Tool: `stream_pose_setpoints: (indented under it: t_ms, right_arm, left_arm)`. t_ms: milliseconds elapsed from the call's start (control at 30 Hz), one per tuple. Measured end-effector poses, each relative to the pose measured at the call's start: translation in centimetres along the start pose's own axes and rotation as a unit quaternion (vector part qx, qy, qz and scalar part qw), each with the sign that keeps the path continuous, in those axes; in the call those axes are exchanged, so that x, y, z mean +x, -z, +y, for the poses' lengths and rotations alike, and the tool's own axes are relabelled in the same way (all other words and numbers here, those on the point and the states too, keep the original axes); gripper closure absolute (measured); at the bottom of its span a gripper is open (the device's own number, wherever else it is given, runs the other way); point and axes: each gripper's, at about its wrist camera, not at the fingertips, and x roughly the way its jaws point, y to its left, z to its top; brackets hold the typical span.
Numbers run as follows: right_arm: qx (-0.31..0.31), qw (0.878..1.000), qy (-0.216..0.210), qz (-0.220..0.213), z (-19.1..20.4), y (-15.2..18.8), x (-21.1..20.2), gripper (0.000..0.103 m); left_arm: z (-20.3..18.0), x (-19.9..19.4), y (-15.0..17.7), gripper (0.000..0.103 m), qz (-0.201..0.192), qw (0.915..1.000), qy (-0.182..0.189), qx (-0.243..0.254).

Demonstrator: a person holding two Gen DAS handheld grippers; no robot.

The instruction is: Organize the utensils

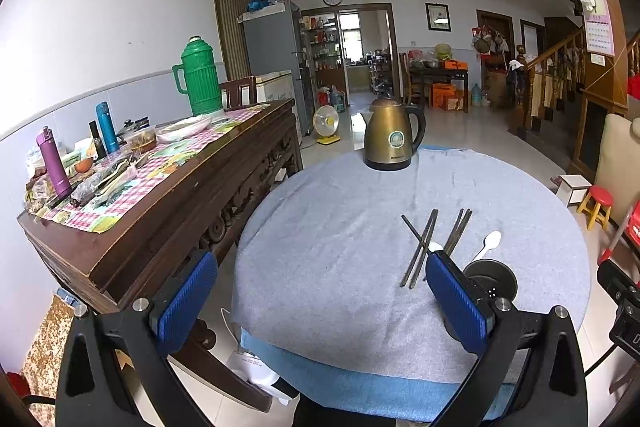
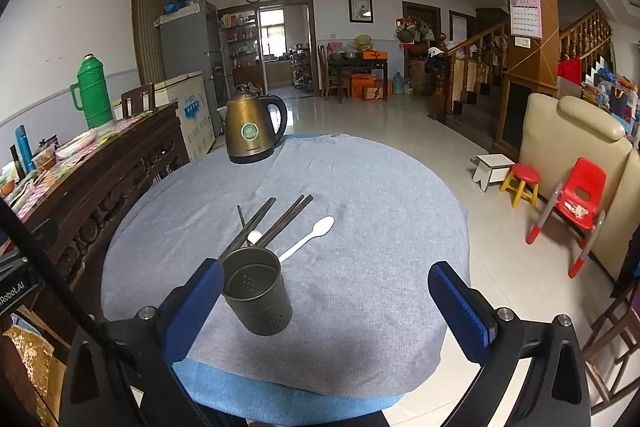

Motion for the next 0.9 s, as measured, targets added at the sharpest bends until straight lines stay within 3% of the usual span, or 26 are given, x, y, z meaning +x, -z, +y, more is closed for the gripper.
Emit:
stream_pose_setpoints:
  t_ms: [33, 333, 900]
  right_arm:
    - [0.0, 1.0, 0.0, 0.001, -0.1, 0.1, 0.1, 0.0]
    - [0.004, 1.0, -0.001, 0.007, 0.0, 0.2, 0.4, 0.0]
    - [0.006, 1.0, -0.003, 0.007, 0.1, 0.5, 0.6, 0.0]
  left_arm:
    - [-4.0, -1.7, 1.6, 0.0, -0.006, 0.9998, -0.019, 0.006]
    - [-9.9, -5.6, 3.9, 0.0, -0.007, 0.9991, -0.042, 0.009]
    - [-11.5, -7.4, 4.7, 0.0, -0.004, 0.9989, -0.045, 0.011]
